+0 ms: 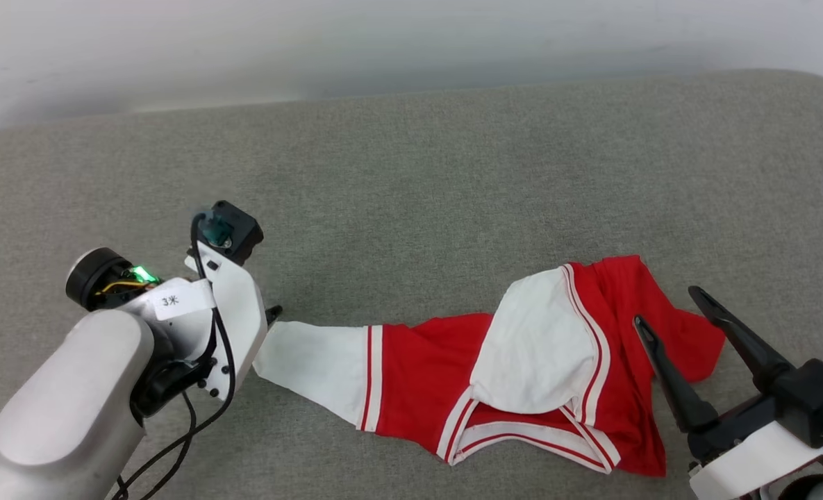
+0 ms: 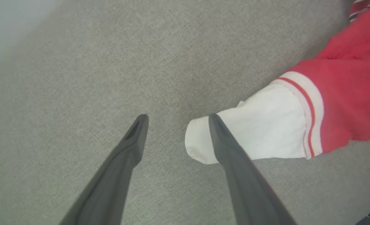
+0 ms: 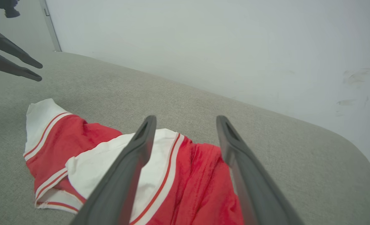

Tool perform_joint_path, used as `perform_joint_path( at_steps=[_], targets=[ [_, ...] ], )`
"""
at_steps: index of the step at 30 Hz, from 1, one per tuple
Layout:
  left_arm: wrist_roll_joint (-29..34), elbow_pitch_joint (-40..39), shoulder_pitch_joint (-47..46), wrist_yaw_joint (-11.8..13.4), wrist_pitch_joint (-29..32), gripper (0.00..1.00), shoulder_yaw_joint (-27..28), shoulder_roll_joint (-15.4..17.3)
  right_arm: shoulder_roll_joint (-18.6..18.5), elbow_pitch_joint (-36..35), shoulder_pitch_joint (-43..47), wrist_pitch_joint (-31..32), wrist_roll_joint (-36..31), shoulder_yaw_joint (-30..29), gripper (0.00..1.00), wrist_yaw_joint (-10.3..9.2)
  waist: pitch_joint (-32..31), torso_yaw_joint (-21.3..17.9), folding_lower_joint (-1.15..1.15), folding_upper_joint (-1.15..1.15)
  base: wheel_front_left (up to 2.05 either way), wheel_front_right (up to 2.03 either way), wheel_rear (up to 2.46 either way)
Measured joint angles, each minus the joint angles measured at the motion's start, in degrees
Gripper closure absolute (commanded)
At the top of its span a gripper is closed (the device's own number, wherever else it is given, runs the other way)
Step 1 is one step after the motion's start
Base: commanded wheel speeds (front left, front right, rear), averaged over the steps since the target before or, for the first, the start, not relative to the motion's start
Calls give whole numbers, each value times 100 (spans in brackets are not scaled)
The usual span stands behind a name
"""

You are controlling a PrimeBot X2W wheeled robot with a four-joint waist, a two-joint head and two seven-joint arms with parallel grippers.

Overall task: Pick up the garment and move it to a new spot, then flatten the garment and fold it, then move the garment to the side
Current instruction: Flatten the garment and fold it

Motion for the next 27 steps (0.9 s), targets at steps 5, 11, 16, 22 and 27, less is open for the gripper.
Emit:
perform_joint_path(
  at_steps=[5,11,16,22,27],
  targets=[
    [-625,467,-235,0,497,0,-821,211,4,87,-284,-32,-13,79,0,0,343,-220,0,0,0,0,0],
    [-932,725,-435,1,676,45,-1493,359,12,282,-458,-110,12,147,0,0,515,-371,0,0,0,0,0],
    [-1122,904,-493,0,190,100,-1684,367,11,425,-494,-138,24,141,0,0,404,-350,0,0,0,0,0],
    [-1155,1177,-466,-9,-293,100,-1607,684,-13,482,-448,-102,24,63,0,0,132,-203,0,0,0,0,0],
    [-1169,1340,-121,100,-452,100,-1597,926,-70,490,-358,-27,31,32,0,0,-38,-60,0,0,0,0,0]
  ],
)
